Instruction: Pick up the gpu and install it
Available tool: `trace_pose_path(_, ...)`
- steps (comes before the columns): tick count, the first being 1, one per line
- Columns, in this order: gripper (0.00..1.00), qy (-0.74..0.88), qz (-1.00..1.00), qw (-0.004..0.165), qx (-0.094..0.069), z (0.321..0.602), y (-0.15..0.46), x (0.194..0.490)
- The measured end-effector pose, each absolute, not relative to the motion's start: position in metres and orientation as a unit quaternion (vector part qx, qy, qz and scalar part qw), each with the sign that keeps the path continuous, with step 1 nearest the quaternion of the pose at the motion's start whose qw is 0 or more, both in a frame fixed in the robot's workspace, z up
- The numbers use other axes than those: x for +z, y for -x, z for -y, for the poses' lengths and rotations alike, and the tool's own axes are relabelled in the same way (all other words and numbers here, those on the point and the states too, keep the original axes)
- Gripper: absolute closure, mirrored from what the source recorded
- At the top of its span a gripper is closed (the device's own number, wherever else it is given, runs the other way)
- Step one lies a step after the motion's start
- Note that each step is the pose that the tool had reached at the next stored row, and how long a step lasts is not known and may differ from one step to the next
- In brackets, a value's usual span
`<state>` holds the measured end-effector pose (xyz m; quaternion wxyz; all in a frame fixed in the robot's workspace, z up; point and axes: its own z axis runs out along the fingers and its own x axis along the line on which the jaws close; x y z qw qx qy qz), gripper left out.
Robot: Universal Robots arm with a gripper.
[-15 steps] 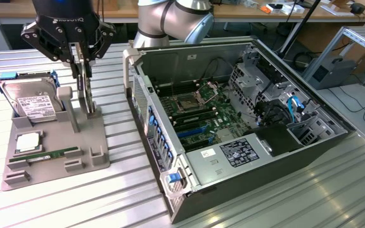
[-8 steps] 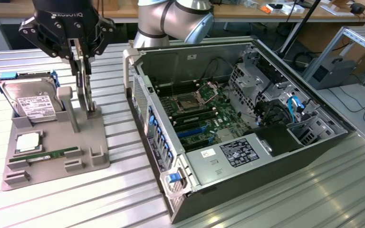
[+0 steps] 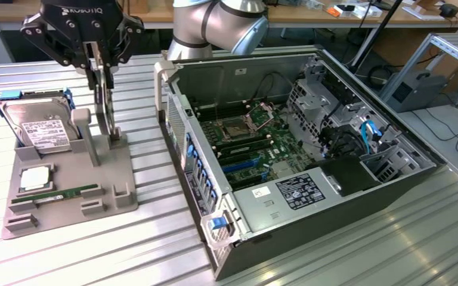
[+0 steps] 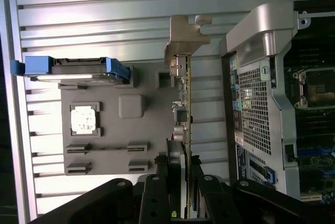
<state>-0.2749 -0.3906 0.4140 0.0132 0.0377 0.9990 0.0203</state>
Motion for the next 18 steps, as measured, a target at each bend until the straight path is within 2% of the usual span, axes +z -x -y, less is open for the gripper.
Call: trace_pose_path(18, 0.73, -0.038, -0.999, 0.013, 0.02, 0.391, 0.275, 0.433)
